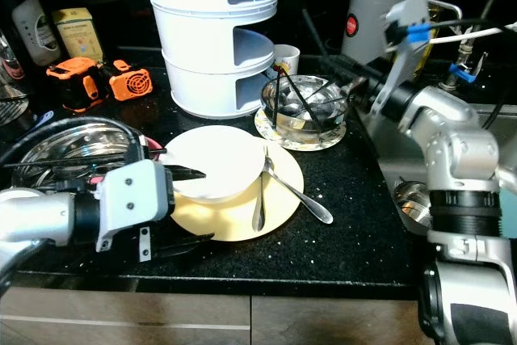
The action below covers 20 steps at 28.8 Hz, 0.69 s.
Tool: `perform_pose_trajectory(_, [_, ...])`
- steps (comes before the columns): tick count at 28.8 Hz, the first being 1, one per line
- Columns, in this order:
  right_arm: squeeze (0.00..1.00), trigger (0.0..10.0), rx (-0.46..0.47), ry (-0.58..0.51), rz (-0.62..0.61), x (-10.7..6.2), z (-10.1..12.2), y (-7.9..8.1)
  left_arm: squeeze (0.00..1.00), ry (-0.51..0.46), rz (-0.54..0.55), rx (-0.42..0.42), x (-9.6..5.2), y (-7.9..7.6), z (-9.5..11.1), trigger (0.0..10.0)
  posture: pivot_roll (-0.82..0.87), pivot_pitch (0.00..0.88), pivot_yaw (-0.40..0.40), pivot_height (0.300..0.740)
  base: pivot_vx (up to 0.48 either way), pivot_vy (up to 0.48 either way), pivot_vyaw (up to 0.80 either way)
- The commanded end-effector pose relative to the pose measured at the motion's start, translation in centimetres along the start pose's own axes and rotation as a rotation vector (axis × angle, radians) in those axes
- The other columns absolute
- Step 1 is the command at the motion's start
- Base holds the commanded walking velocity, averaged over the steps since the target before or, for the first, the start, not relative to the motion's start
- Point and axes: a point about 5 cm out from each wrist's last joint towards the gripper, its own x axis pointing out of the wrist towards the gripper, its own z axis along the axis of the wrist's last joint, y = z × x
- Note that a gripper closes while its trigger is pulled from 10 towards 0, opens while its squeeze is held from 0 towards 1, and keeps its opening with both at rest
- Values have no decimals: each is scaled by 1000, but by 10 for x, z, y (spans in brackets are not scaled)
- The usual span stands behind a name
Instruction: Kitchen organization
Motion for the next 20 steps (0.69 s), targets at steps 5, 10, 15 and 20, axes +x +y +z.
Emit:
perform_pose_trajectory(5, [0, 10000, -17, 32, 21, 1, -4, 8, 0, 101, 7, 61, 2, 9, -18, 10000, 18, 0, -30, 740, 0, 0, 0])
perform_pose_trajectory(10, [0, 10000, -14, 51, 54, 6, -9, 19, 0, 120, 5, 84, 11, 12, -26, 10000, 6, 0, -27, 740, 0, 0, 0])
perform_pose_trajectory(15, [0, 10000, -14, 54, 57, 5, -9, 20, 0, 128, -34, 72, 13, 9, -29, 0, 1, 0, -26, 740, 0, 0, 0])
perform_pose_trajectory(20, [0, 10000, -22, 62, 48, 3, -8, 18, 0, 125, -76, 53, 14, 5, -31, 0, -6, 0, -25, 740, 0, 0, 0])
